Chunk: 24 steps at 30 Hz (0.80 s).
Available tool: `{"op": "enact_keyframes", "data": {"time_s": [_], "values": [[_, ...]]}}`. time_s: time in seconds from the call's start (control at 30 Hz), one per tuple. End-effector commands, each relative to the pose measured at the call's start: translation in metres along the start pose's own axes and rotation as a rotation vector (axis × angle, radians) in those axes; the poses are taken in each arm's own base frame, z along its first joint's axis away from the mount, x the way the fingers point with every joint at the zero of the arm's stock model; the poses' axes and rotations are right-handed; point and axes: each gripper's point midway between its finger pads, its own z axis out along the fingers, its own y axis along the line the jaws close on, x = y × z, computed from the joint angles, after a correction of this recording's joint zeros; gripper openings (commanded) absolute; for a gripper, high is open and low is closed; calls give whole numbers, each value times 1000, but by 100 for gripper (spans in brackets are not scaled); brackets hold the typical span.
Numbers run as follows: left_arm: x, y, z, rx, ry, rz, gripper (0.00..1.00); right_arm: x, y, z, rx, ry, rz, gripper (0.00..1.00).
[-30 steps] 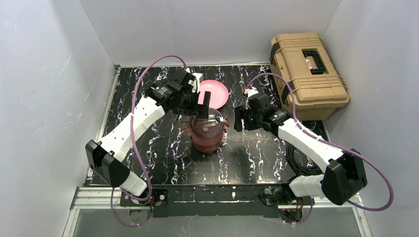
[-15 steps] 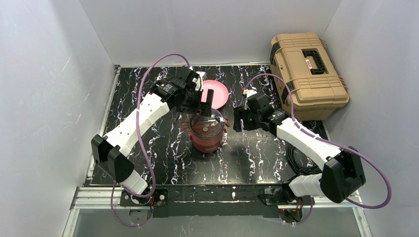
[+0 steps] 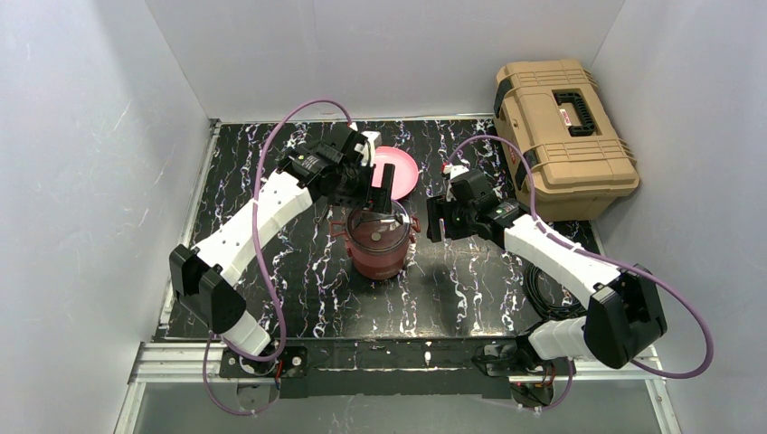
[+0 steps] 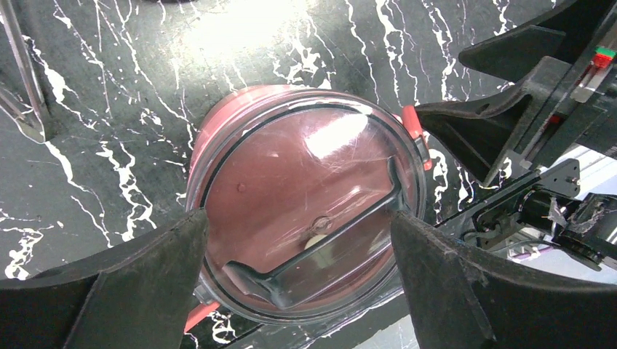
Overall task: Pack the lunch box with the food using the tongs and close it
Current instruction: Adjust the box lid on the packing box.
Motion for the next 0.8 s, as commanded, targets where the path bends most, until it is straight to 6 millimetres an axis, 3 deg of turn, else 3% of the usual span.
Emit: {"op": "enact_keyframes", "data": {"time_s": [0.0,0.37,0.77], "values": [[31,12,0,-36,90,31,92,-13,7,3,-19,-35,-21,79],[53,31,-1,-110,131,58,91,-24,18,9,-55,-49,-12,76],[59,41,3,-162,133,87,91,-48,43,13,-128,-89,11,71]]}}
